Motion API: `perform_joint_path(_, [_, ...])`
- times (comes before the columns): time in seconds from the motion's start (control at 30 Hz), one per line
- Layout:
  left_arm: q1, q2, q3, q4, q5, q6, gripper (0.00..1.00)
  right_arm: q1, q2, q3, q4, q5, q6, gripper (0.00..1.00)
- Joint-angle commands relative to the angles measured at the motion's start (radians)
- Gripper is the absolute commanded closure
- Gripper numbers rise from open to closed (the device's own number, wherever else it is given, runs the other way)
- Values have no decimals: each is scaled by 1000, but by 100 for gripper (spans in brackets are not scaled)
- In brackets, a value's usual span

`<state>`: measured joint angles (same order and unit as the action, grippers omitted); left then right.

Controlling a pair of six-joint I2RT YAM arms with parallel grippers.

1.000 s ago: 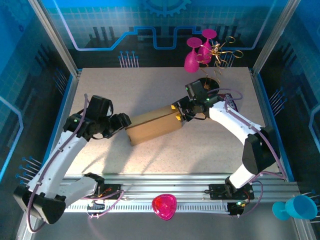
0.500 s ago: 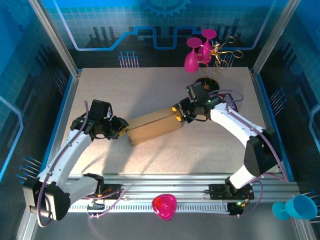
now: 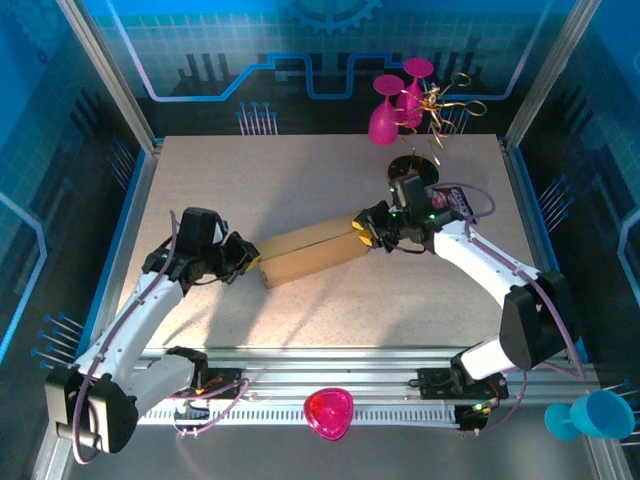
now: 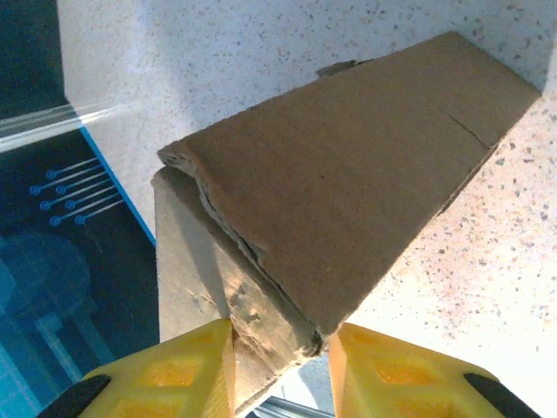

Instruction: Fold the paper box

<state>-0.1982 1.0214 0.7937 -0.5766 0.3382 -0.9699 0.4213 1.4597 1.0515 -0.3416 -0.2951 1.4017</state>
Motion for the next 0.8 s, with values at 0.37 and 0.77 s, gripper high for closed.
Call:
perform_joint_path(0.37, [-169,-8,-208,8,-80,-24,90,-120,-206,-558,367,-187,-325,64])
perform_joint_path(0.77, [-169,51,-184,14,-79,-10,76,-142,-157,-447,74,-134,-367,49])
